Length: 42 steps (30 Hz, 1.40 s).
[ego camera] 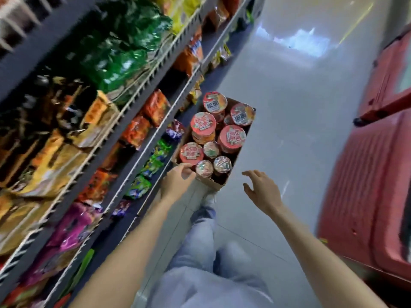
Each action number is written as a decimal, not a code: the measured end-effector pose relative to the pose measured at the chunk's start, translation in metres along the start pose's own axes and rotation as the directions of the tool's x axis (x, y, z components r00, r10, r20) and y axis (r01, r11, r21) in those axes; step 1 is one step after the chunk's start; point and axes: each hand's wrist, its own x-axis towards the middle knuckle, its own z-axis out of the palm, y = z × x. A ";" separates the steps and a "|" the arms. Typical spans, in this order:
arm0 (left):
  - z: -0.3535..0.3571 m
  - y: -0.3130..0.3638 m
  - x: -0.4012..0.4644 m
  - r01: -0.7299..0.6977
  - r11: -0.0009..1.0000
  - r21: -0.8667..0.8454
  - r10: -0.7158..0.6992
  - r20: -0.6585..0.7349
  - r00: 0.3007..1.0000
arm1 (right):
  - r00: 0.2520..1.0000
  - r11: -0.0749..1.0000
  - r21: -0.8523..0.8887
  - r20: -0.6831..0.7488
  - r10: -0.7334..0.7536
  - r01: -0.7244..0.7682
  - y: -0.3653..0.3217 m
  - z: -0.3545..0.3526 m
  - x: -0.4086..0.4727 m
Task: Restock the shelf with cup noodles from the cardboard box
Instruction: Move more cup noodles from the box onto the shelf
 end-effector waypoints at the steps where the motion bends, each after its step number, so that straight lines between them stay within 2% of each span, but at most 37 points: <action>1: 0.008 0.001 0.021 0.035 0.999 0.007 -0.035 0.016 0.999 | 1.000 1.000 0.001 0.020 0.020 -0.020 0.005 0.002 0.019; 6: 0.055 -0.017 0.117 0.136 0.977 0.163 -0.153 0.096 0.984 | 0.990 0.999 -0.009 0.130 0.047 -0.046 0.028 0.034 0.120; 12: 0.149 -0.072 0.207 0.243 0.939 0.244 -0.274 0.105 0.956 | 0.961 0.999 -0.029 0.275 0.032 -0.025 0.068 0.148 0.224; 15: 0.199 -0.105 0.246 0.249 0.922 0.295 -0.291 0.106 0.951 | 0.936 0.994 -0.108 0.350 0.041 -0.004 0.094 0.211 0.262; 18: 0.244 -0.136 0.283 0.224 0.899 0.377 -0.286 0.116 0.951 | 0.933 0.978 -0.208 0.357 0.043 0.035 0.118 0.272 0.299; 22: 0.301 -0.172 0.313 0.308 0.818 0.486 -0.437 0.177 0.882 | 0.923 0.906 -0.405 0.381 0.043 0.125 0.140 0.341 0.336; 24: 0.324 -0.183 0.316 0.308 0.782 0.542 -0.483 0.216 0.848 | 0.907 0.902 -0.416 0.414 0.075 0.115 0.148 0.364 0.343; 26: 0.338 -0.189 0.316 0.256 0.753 0.606 -0.462 0.211 0.861 | 0.910 0.912 -0.400 0.406 0.081 0.097 0.152 0.376 0.344; 30: 0.335 -0.194 0.313 0.147 0.734 0.663 -0.353 0.187 0.917 | 0.914 0.933 -0.359 0.388 0.119 0.031 0.143 0.360 0.338; 32: 0.323 -0.196 0.310 0.150 0.781 0.606 -0.340 0.210 0.917 | 0.921 0.948 -0.317 0.369 0.130 -0.006 0.131 0.338 0.331; 35: 0.297 -0.188 0.301 0.159 0.889 0.429 -0.283 0.244 0.927 | 0.939 0.971 -0.239 0.338 0.066 0.018 0.117 0.294 0.314; 38: 0.264 -0.170 0.284 0.126 0.947 0.297 -0.203 0.244 0.948 | 0.960 0.994 -0.109 0.282 0.002 0.030 0.102 0.232 0.294; 42: 0.212 -0.136 0.255 0.004 0.947 0.321 -0.085 0.239 0.967 | 0.988 0.989 0.145 0.152 -0.014 -0.008 0.082 0.141 0.276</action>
